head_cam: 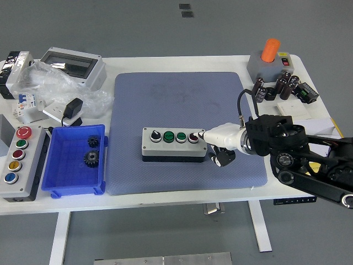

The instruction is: Pick up the button,place it on the desk,press the button,press the button

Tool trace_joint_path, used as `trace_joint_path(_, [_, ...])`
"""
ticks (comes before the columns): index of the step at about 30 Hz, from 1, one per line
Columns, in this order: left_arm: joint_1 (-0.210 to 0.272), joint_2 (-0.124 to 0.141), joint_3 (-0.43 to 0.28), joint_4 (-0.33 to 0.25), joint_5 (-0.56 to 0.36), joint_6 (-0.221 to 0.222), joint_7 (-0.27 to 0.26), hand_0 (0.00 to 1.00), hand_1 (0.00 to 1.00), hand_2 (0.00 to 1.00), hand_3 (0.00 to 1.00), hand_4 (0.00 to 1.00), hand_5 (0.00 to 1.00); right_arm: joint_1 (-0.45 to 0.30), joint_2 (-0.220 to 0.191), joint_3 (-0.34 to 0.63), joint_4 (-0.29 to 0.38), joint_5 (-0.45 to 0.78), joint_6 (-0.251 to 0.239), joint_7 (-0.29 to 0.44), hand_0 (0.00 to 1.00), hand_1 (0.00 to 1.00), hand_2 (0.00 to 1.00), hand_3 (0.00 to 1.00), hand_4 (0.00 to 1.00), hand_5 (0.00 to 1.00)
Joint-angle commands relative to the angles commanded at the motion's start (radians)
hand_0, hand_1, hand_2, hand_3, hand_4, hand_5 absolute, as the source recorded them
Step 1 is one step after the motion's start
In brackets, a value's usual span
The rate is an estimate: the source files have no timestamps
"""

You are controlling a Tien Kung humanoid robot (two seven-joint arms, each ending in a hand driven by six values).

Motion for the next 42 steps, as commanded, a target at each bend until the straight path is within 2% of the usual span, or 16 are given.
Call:
trace_joint_path(5, [0.001,-0.001,-0.001,0.000,0.000,0.000,-0.001,0.661,0.656,0.602,0.583,0.585,0.158,-0.005,-0.014,0.044,0.030,0.018,-0.013,0.013,0.439,0.393,0.309,0.991,0.291,0.002])
trace_joint_path(11, [0.005,-0.004,0.000,0.001,-0.003,-0.001,0.000,0.661,0.656,0.603,0.583,0.586,0.156,-0.042,-0.067,0.179,0.131,0.142,-0.025,0.070,0.440,0.393,0.309,0.988,0.291,0.002])
trace_joint_path(13, [0.006,-0.005,0.000,0.001,-0.004,-0.002,0.001,0.661,0.656,0.603,0.583,0.586,0.156,-0.061,-0.078,0.232,0.131,0.194,-0.015,0.085,0.440,0.393,0.309,0.988,0.291,0.002])
trace_joint_path(14, [0.007,-0.005,0.000,0.001,-0.004,-0.002,0.001,0.660,0.656,0.603,0.583,0.586,0.156,-0.070,-0.078,0.253,0.131,0.213,-0.012,0.090,0.420,0.394,0.322,0.960,0.335,0.002])
trace_joint_path(16, [0.008,-0.006,0.000,0.001,-0.005,-0.003,0.002,0.660,0.656,0.603,0.583,0.586,0.156,-0.101,-0.070,0.313,0.131,0.267,-0.020,0.106,0.420,0.394,0.322,0.960,0.335,0.002])
trace_joint_path(19, [0.010,-0.008,0.000,0.001,-0.006,-0.003,0.002,0.660,0.656,0.603,0.583,0.586,0.156,-0.143,-0.040,0.386,0.100,0.332,-0.076,0.158,0.420,0.394,0.322,0.960,0.335,0.002])
trace_joint_path(20, [0.010,-0.009,0.000,0.001,-0.007,-0.003,0.002,0.660,0.655,0.603,0.583,0.586,0.156,-0.158,-0.026,0.418,0.081,0.361,-0.108,0.185,0.336,0.390,0.504,0.867,0.624,0.139])
trace_joint_path(25, [0.009,-0.010,-0.001,0.001,-0.004,-0.003,0.001,0.660,0.655,0.603,0.583,0.586,0.156,-0.213,0.010,0.531,-0.003,0.485,-0.258,0.318,0.336,0.390,0.504,0.867,0.624,0.139])
trace_joint_path(26, [0.008,-0.010,-0.002,0.001,-0.004,-0.002,0.001,0.660,0.656,0.602,0.584,0.588,0.157,-0.225,0.012,0.552,-0.017,0.506,-0.286,0.344,0.672,0.669,0.680,0.799,0.762,0.407])
trace_joint_path(32, [0.010,-0.013,0.003,0.002,-0.008,-0.002,0.002,0.660,0.656,0.602,0.584,0.588,0.157,-0.281,0.023,0.617,-0.090,0.578,-0.437,0.482,0.672,0.669,0.680,0.799,0.762,0.407])
trace_joint_path(33, [0.010,-0.014,0.004,0.002,-0.008,-0.002,0.002,0.660,0.656,0.603,0.585,0.590,0.160,-0.290,0.027,0.626,-0.111,0.588,-0.466,0.508,0.757,0.699,0.698,0.703,0.840,0.662])
trace_joint_path(37, [0.009,-0.014,0.000,0.002,-0.005,-0.002,0.002,0.660,0.656,0.603,0.585,0.590,0.160,-0.316,0.037,0.652,-0.171,0.647,-0.550,0.579,0.757,0.699,0.698,0.703,0.840,0.662])
trace_joint_path(38, [0.009,-0.014,-0.001,0.001,-0.004,-0.002,0.002,0.660,0.655,0.603,0.585,0.590,0.158,-0.325,0.041,0.663,-0.184,0.673,-0.572,0.593,0.761,0.698,0.695,0.693,0.888,0.761])
trace_joint_path(42, [0.011,-0.017,-0.001,0.002,-0.004,-0.001,0.003,0.660,0.655,0.603,0.585,0.590,0.158,-0.351,0.052,0.695,-0.202,0.744,-0.598,0.607,0.761,0.698,0.695,0.693,0.888,0.761])
